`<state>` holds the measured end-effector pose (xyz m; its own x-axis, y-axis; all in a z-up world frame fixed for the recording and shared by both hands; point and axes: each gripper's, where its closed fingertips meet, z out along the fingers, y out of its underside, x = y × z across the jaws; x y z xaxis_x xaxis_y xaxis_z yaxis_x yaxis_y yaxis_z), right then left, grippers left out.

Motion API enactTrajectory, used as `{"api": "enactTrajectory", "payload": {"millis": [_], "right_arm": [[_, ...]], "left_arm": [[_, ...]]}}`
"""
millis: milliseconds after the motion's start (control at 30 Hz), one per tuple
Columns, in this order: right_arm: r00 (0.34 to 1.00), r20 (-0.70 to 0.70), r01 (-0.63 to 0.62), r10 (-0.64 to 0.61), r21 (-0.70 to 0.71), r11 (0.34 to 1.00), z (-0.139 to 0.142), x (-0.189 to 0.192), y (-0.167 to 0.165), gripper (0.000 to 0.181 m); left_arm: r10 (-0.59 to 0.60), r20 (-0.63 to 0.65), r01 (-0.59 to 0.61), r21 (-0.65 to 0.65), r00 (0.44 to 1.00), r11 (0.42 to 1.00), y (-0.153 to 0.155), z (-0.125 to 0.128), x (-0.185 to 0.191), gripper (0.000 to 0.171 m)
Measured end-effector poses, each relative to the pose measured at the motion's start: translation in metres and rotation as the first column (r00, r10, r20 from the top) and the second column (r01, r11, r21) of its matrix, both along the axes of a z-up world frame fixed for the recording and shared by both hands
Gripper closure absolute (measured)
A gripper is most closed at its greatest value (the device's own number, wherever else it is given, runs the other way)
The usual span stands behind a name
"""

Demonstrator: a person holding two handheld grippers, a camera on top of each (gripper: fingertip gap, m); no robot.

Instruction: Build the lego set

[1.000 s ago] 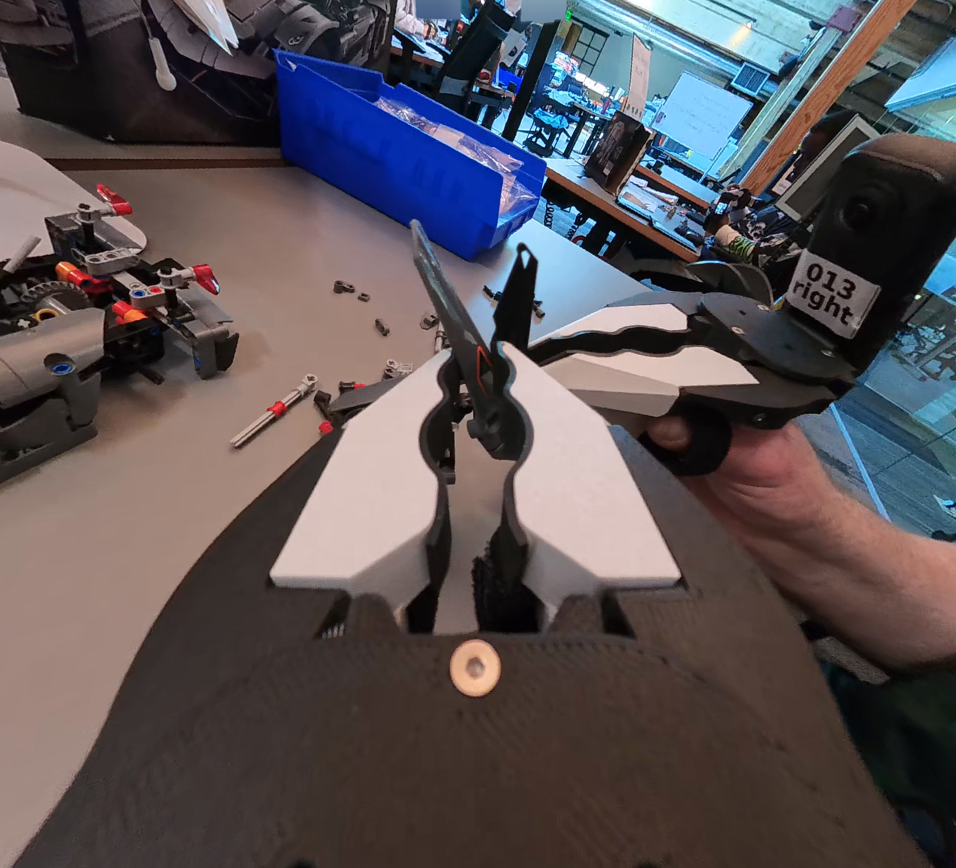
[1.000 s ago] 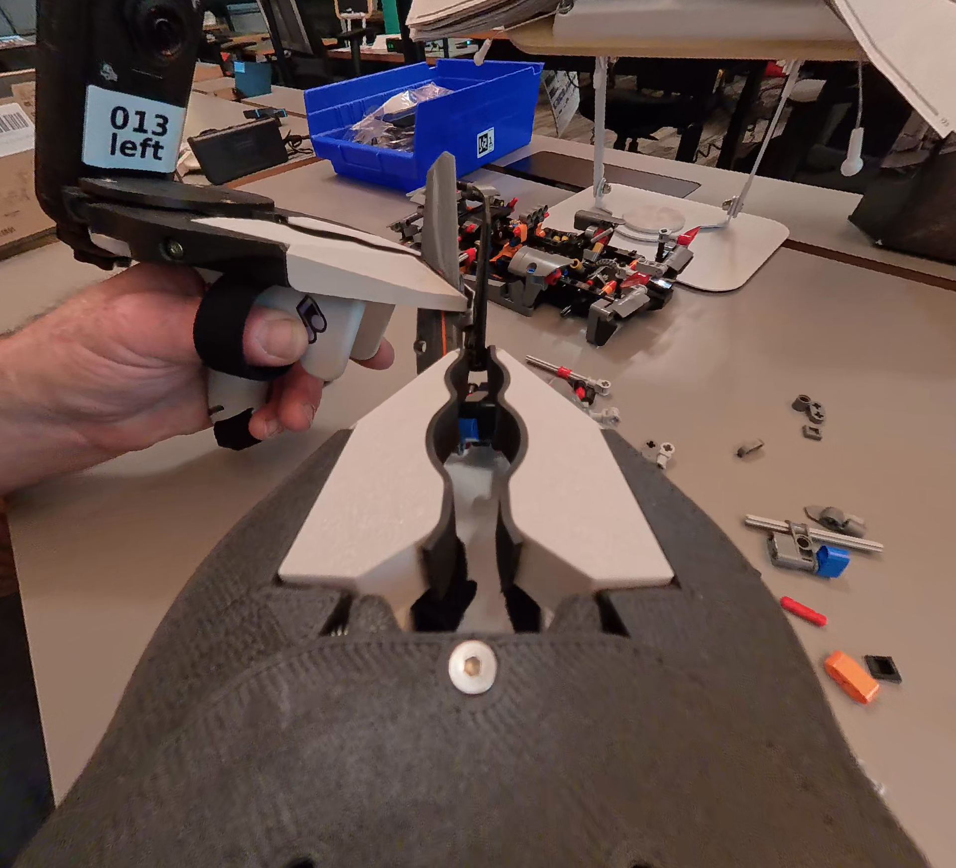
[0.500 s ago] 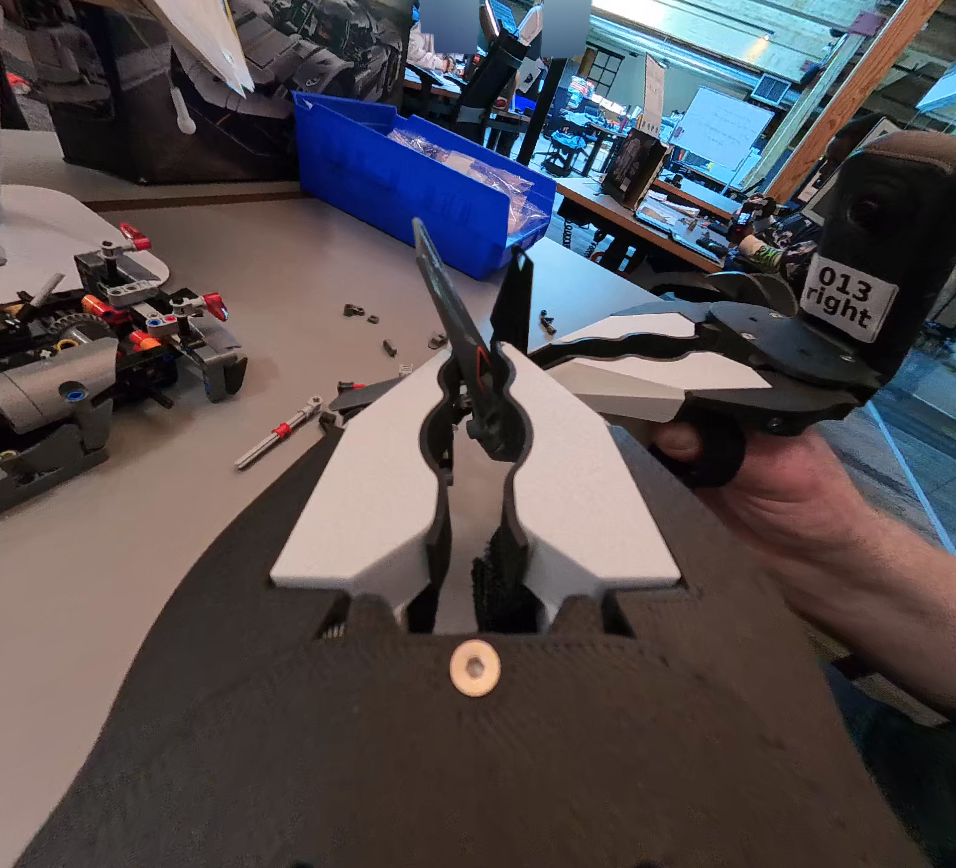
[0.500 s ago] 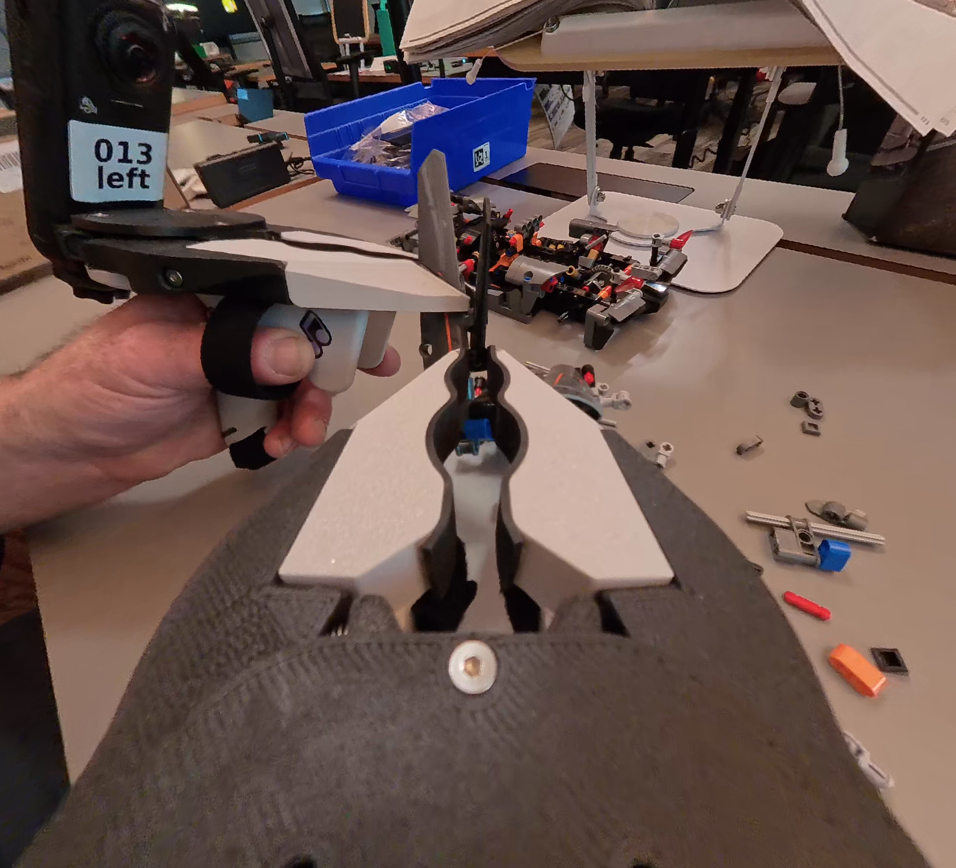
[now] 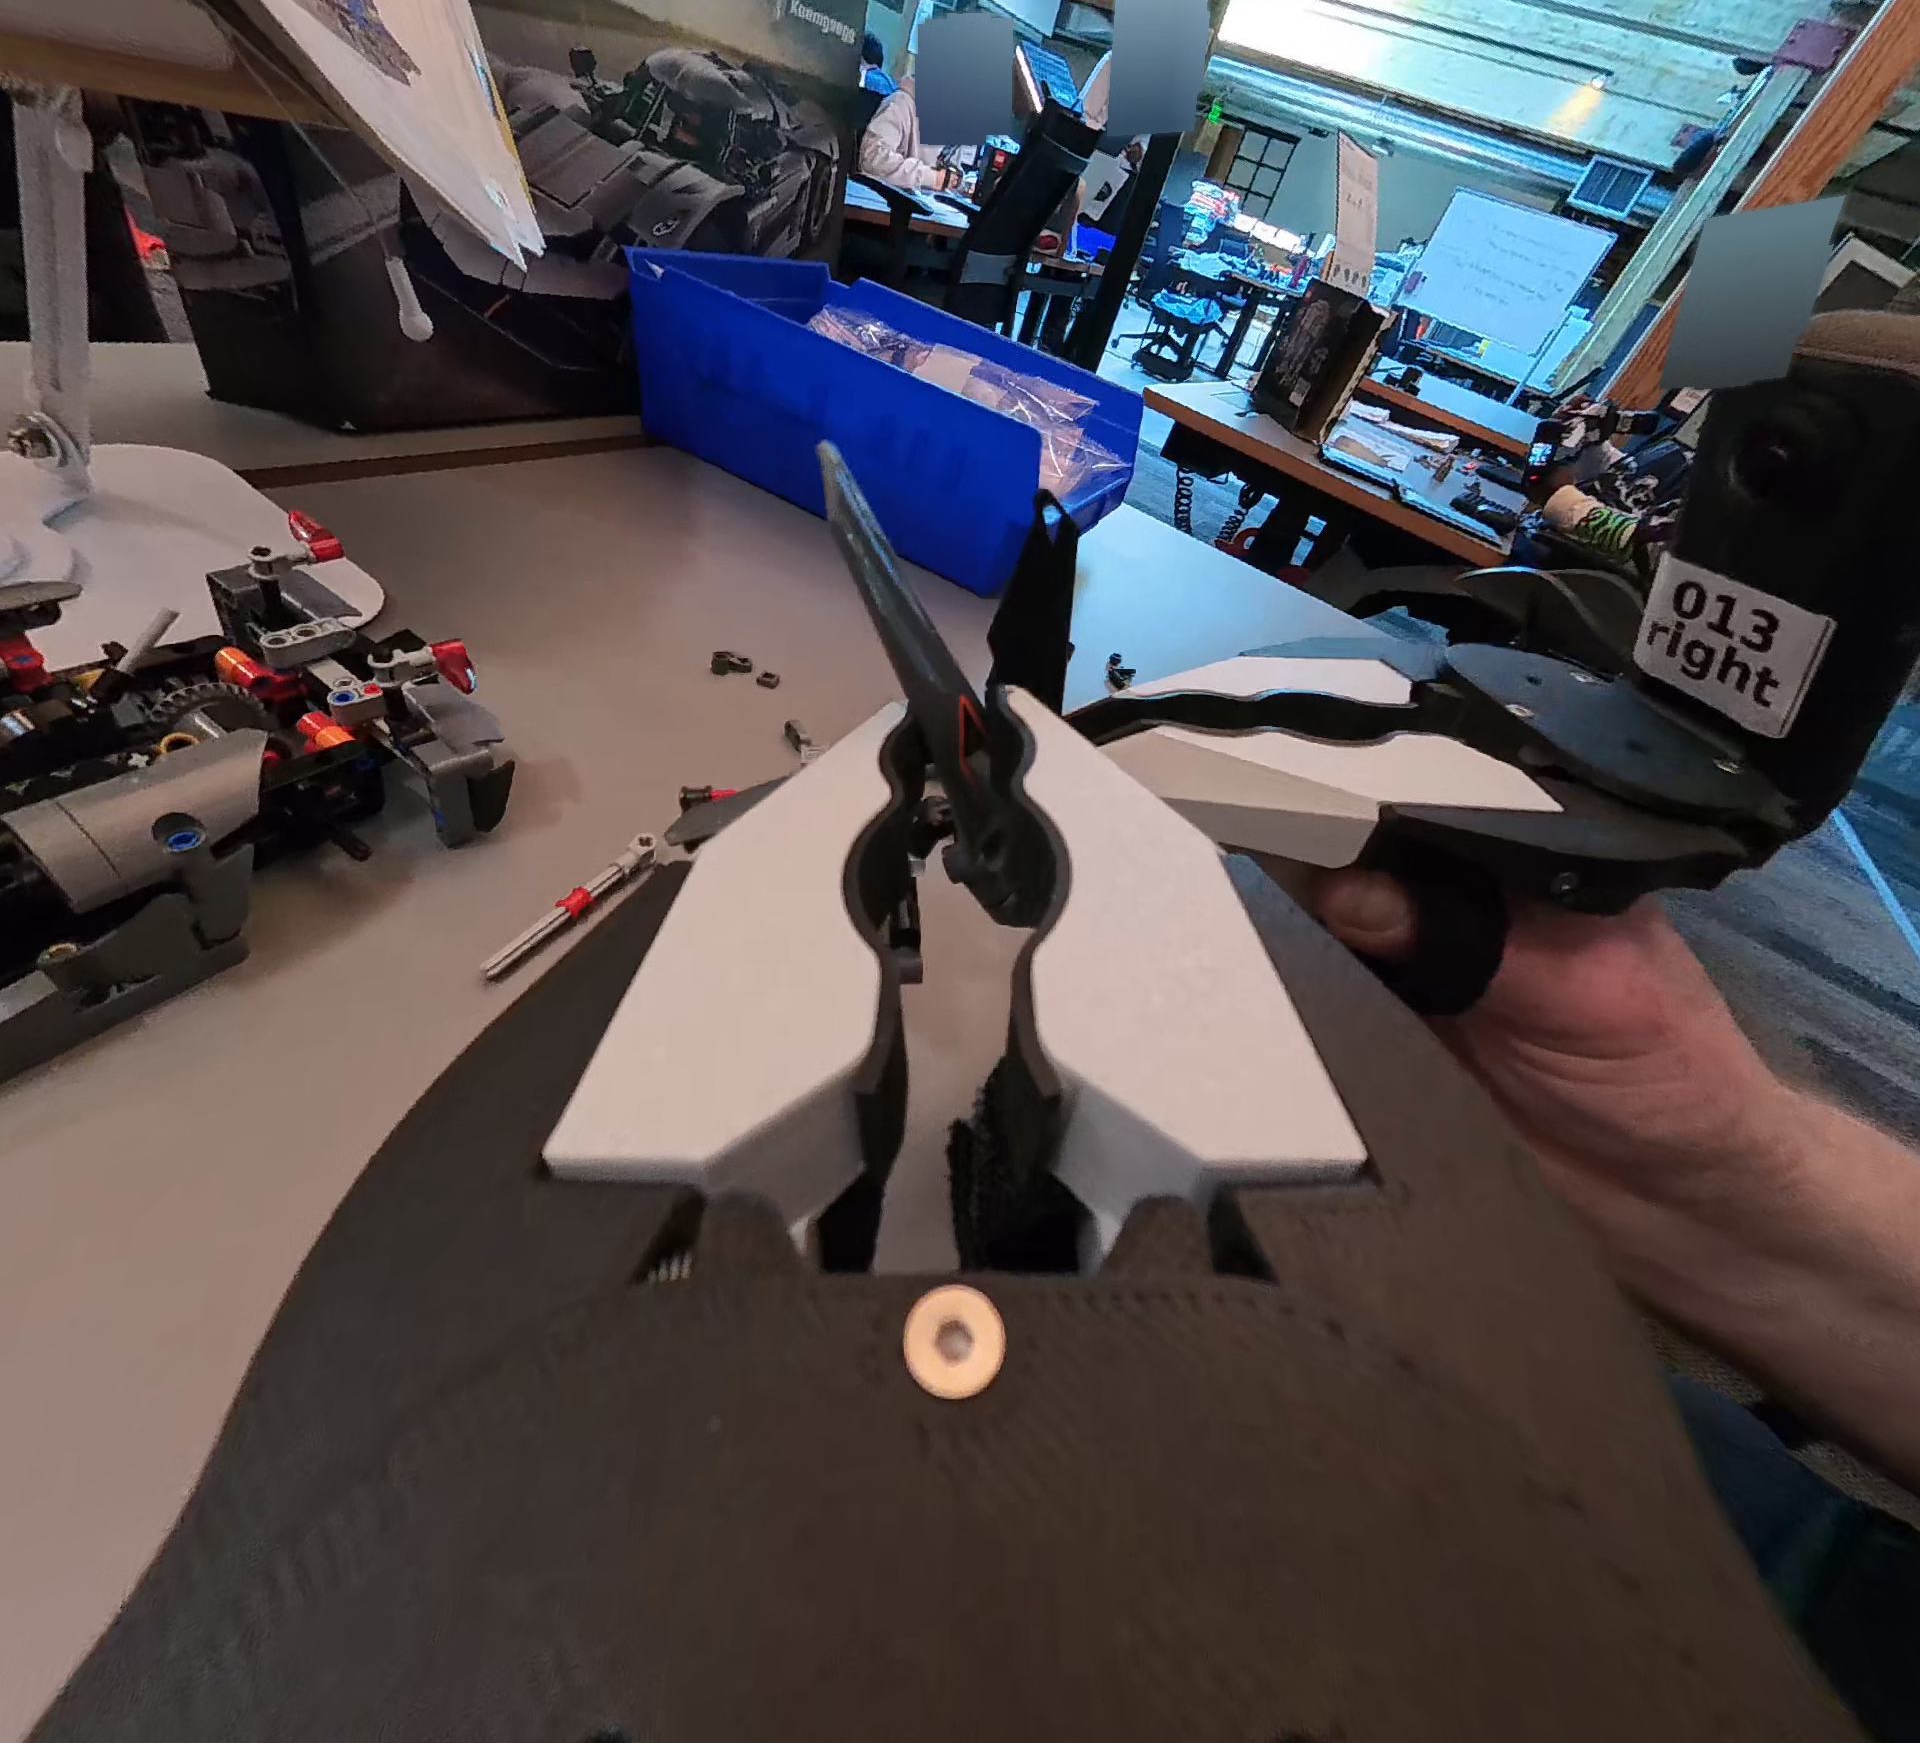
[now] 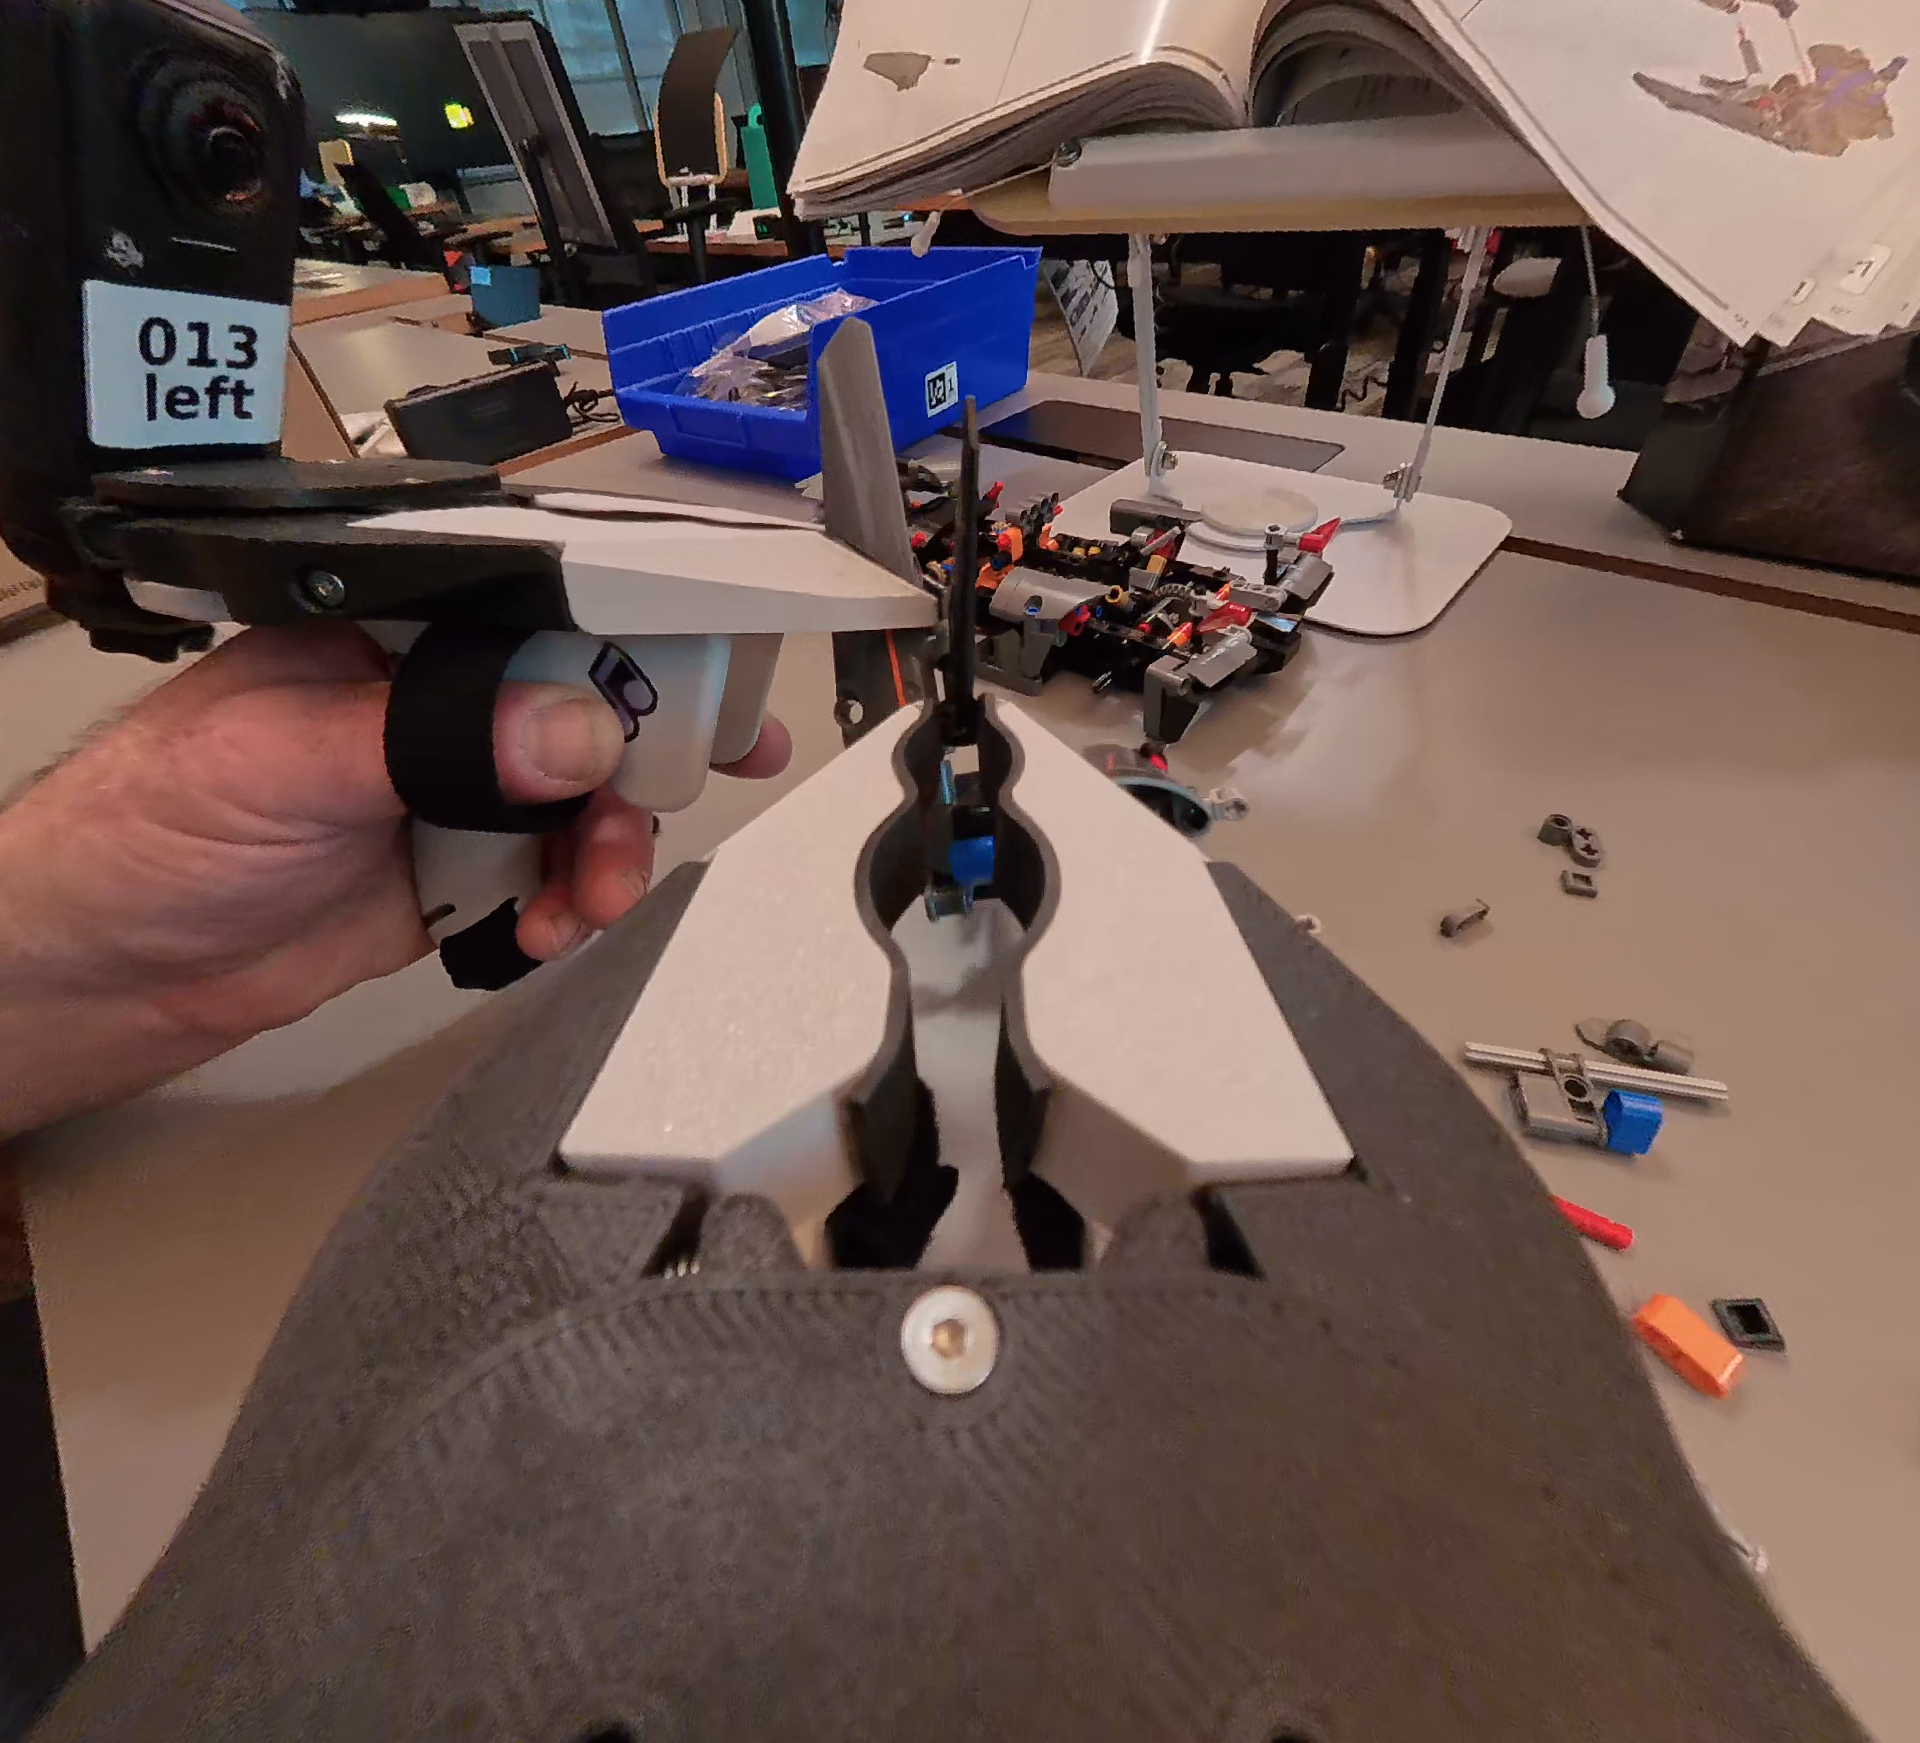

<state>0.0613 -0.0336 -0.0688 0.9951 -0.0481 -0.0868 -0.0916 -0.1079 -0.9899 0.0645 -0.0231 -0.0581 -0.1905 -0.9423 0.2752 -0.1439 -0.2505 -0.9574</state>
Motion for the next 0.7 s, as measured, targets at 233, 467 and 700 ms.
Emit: {"api": "enactTrajectory", "payload": {"millis": [233, 467, 700], "right_arm": [[0.997, -0.065, -0.031, 0.033, 0.03, 0.999, 0.0039, 0.0007, -0.0025, 0.178], [0.997, -0.06, -0.036, 0.037, 0.019, 0.999, 0.0051, 0.0011, -0.0034, 0.178], [0.99, -0.108, -0.086, 0.086, 0.002, 0.996, 0.0031, 0.0003, -0.0035, 0.177]], "left_arm": [[0.009, 0.012, -0.009, 0.046, 1.0, 0.999, -0.0029, 0.0048, 0.0012, 0.162], [0.022, 0.016, -0.024, 0.129, 1.0, 0.991, -0.0044, 0.0063, 0.0012, 0.162], [0.03, 0.03, -0.035, 0.186, 0.999, 0.982, -0.0058, 0.0067, 0.0005, 0.162]]}}
